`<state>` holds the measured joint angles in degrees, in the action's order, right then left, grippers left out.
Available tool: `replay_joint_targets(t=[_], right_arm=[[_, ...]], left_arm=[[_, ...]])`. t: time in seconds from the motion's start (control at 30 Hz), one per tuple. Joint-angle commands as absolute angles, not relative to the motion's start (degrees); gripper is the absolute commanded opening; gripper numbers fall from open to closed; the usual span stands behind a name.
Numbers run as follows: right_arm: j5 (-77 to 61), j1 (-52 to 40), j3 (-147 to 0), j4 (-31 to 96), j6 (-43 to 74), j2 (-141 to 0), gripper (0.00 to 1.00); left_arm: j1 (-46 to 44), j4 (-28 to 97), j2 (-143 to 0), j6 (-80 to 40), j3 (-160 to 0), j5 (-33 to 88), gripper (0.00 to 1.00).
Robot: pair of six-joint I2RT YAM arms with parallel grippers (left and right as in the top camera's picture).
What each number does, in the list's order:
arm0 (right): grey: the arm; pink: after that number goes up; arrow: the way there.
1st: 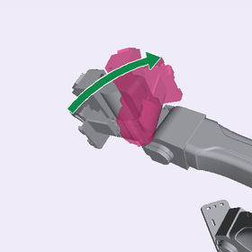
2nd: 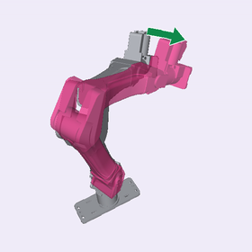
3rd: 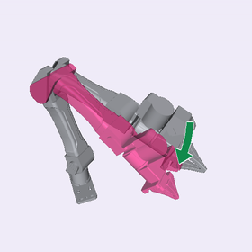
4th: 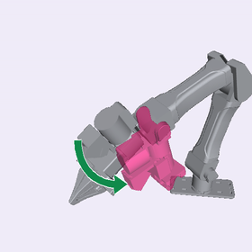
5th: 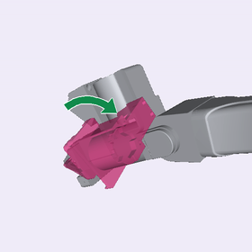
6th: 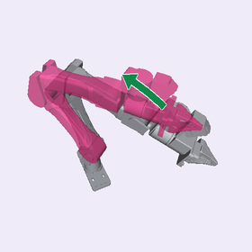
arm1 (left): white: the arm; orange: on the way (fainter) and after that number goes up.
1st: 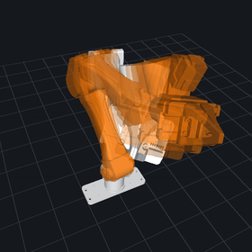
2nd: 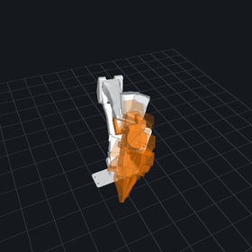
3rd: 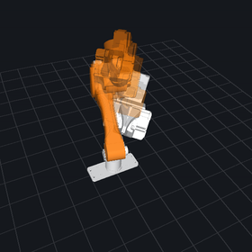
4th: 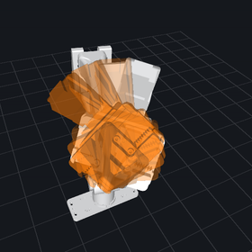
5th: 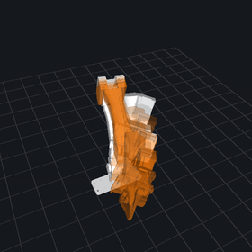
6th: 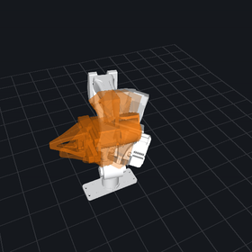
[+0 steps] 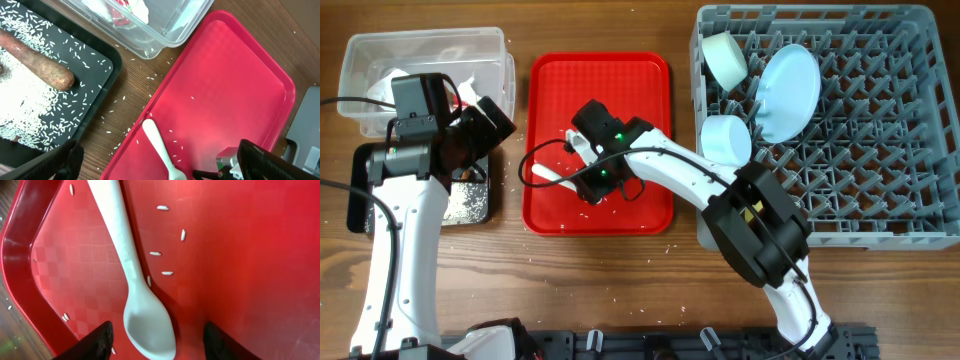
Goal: Sort waste into correct bins and load items into the dishwasher rack
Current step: 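Reach the right gripper to the white spoon and grasp it, then carry the white spoon into the dish rack and release it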
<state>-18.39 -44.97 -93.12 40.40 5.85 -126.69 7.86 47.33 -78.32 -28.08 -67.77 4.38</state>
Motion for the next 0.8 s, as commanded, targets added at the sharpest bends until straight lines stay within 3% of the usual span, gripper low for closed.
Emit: replay_joint_targets(t=[0.0,0.27,0.4,0.5,0.77], right_arm=[[-19.84,-45.04,-91.33,40.53,13.58,-128.2,0.5],[-20.27,-45.17,-89.49,39.66,22.7,-128.73,0.34],[-20.14,-45.17,-89.49,39.62,23.31,-129.05,0.13],[-19.35,-45.15,-89.49,39.68,24.45,-129.05,0.05],[-15.29,-43.81,-90.45,41.6,28.84,-128.64,0.04]], left_arm=[[7.51,47.2,-78.5,-27.4,-67.72,4.01,1.0],[7.51,47.2,-78.5,-27.4,-67.72,4.01,1.0],[7.51,47.22,-78.5,-27.4,-67.72,4.01,1.0],[7.51,47.2,-78.5,-27.4,-67.7,4.01,1.0],[7.51,47.22,-78.5,-27.4,-67.72,4.01,1.0]])
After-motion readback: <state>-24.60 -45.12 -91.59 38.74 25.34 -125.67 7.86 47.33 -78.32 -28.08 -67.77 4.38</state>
